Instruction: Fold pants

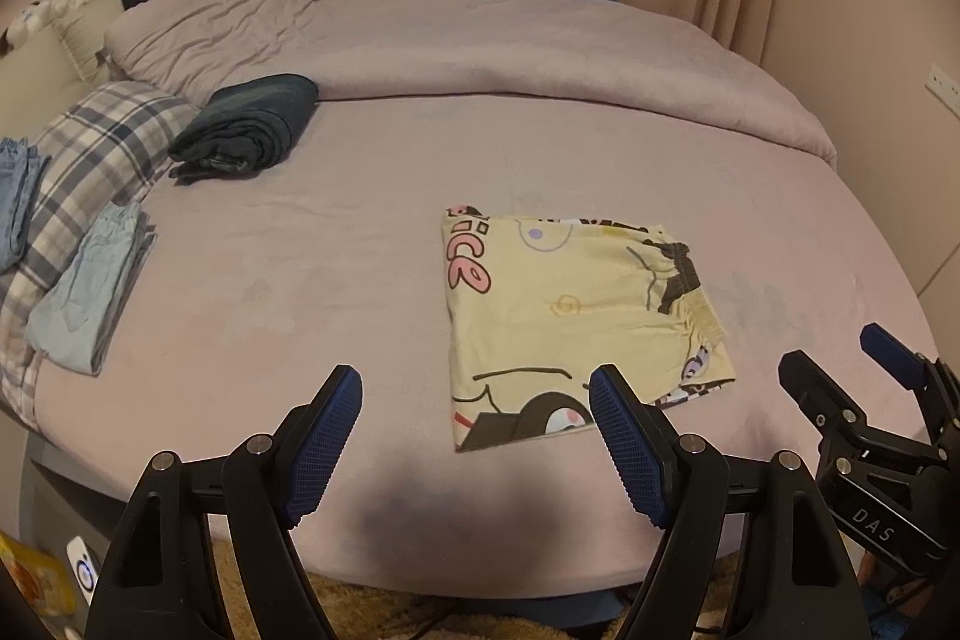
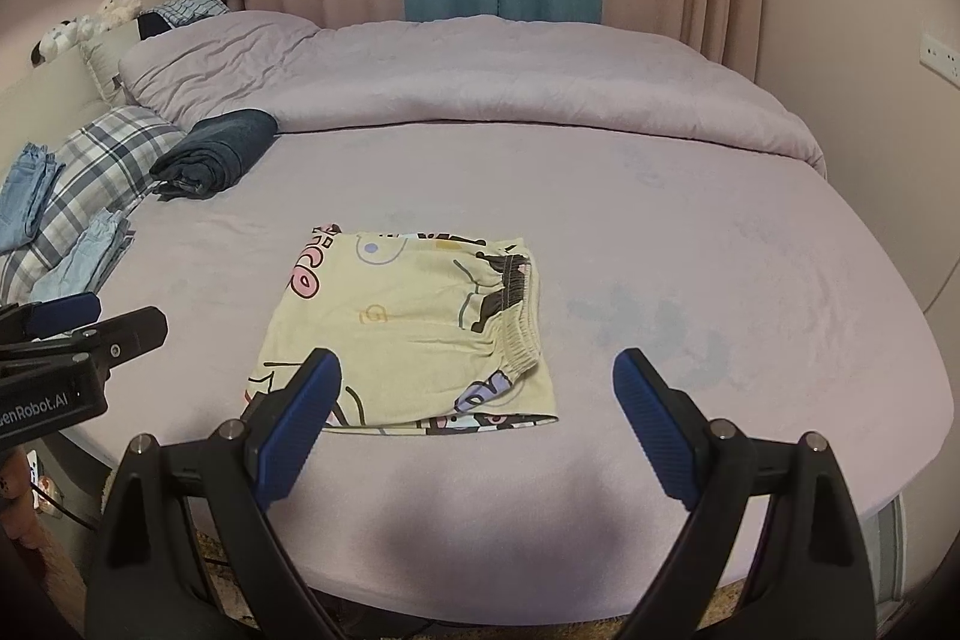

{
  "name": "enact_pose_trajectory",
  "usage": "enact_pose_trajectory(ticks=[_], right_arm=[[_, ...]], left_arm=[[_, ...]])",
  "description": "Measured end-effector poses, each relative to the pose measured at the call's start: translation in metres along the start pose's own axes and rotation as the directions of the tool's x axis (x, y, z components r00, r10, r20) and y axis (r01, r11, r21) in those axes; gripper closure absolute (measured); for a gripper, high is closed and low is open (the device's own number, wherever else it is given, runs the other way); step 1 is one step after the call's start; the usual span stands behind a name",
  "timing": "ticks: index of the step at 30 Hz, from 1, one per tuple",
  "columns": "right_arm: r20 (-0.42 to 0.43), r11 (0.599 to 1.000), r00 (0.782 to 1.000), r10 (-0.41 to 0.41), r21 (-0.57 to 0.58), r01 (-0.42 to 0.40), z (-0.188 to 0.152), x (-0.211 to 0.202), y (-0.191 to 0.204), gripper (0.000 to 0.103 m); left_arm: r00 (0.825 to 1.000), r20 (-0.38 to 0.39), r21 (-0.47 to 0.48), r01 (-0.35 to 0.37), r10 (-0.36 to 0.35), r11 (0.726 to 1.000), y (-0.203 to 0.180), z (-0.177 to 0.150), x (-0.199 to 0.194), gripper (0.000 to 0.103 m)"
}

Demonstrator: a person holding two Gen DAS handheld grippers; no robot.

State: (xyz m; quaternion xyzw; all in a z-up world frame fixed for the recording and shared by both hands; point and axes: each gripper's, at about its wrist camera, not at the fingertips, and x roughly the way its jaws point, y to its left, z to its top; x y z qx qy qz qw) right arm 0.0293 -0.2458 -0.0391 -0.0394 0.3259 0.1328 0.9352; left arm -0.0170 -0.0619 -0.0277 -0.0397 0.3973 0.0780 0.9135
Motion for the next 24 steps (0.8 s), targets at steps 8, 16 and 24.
enact_pose_trajectory(ticks=[8,16,24], right_arm=[[-0.006,1.000,1.000,0.000,-0.006,0.000,-0.0003,0.0006,0.0042,0.010],[-0.009,1.000,1.000,-0.004,0.000,0.004,-0.0004,0.0017,0.0047,0.010],[-0.011,1.000,1.000,-0.007,0.001,0.007,-0.0004,0.0036,0.0040,0.010]], left_arm=[[1.000,-0.003,-0.004,0.001,-0.001,1.000,0.0010,0.0012,0.0004,0.024],[1.000,-0.004,0.003,0.009,-0.009,1.000,-0.0011,0.0021,0.0001,0.024],[1.000,-0.005,0.001,0.011,-0.011,1.000,-0.0042,0.0015,-0.0005,0.024]])
